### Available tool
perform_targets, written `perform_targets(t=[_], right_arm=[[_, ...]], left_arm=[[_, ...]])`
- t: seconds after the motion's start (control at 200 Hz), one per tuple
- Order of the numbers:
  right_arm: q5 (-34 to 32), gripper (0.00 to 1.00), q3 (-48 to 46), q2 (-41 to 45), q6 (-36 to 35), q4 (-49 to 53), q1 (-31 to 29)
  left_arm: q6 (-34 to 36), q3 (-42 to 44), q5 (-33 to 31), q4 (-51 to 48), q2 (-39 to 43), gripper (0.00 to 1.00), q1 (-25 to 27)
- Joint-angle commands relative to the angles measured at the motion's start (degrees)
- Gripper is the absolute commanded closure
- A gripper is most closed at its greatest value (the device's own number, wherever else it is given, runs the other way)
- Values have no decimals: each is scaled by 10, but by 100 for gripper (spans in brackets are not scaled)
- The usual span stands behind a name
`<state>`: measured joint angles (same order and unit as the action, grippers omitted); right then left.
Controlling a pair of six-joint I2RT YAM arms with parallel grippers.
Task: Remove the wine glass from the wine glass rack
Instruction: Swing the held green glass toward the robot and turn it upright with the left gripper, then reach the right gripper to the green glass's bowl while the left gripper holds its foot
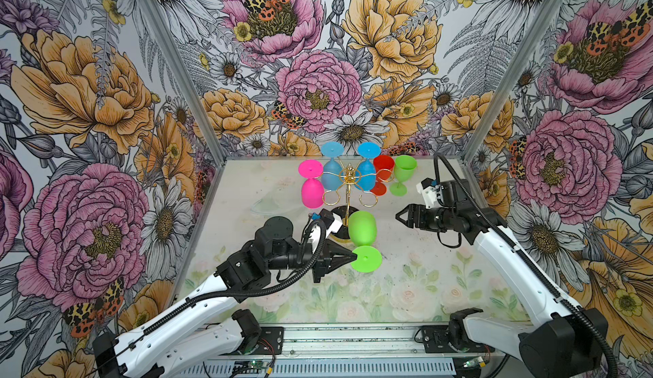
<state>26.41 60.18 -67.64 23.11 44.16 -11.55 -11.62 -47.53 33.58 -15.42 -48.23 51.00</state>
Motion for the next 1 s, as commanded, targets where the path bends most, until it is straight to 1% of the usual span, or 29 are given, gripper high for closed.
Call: perform_targets(t=[0.0, 0.11, 0.205, 0.585, 0.686, 0.996], right_arm=[[25, 28, 24, -9, 1, 8, -8], [47, 28, 31, -15, -4, 14, -17], [49, 28, 36, -19, -7, 22, -24], [66, 28, 58, -29, -10, 37, -29], [80, 28, 65, -36, -8, 39, -29], [136, 29, 80, -53, 9, 37, -38]], left_arm=[[115, 19, -38, -6, 5, 100, 19], [178, 38, -86, -7, 13, 100, 41], [232, 56, -126, -7, 16, 100, 58], [400, 102, -255, -10, 15, 100, 153], [462, 116, -284, -14, 15, 100, 176], [598, 147, -384, -15, 10, 100, 221]])
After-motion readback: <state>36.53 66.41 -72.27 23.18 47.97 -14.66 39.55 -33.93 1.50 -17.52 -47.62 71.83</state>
